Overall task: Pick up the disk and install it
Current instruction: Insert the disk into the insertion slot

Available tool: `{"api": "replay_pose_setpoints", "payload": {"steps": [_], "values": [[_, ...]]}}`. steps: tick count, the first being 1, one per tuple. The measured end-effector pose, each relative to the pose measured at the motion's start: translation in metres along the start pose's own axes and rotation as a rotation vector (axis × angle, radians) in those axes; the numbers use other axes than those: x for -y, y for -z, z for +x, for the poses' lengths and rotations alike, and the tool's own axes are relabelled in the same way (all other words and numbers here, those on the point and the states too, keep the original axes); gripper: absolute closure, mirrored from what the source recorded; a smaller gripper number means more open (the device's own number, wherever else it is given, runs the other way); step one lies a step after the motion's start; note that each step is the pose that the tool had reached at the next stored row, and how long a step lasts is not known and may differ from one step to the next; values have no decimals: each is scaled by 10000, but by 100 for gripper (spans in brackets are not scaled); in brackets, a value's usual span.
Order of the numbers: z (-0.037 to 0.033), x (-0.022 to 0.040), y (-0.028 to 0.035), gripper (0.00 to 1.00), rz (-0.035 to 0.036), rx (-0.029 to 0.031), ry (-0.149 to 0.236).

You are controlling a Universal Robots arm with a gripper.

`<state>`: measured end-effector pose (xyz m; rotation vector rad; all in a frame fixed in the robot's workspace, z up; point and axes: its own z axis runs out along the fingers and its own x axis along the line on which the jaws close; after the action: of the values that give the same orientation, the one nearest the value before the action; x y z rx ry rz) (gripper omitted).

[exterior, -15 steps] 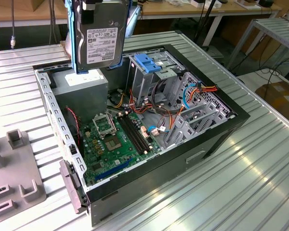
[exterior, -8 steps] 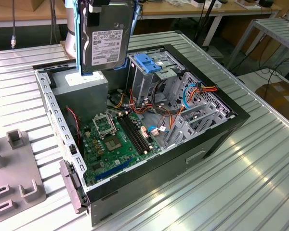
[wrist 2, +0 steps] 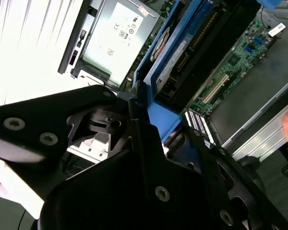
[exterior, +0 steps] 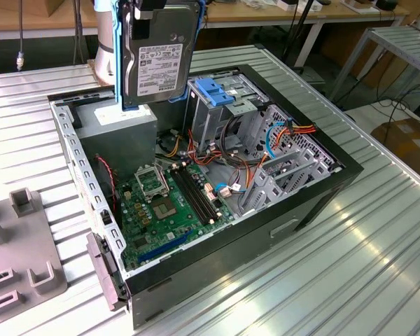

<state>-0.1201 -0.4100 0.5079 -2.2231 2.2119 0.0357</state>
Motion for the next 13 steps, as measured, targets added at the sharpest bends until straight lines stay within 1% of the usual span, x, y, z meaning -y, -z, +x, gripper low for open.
{"api": "replay_pose_setpoints", "payload": {"steps": [8,13], "values": [[11,0,0,63,0,1,1],[55,0,1,63,0,0,0]]}}
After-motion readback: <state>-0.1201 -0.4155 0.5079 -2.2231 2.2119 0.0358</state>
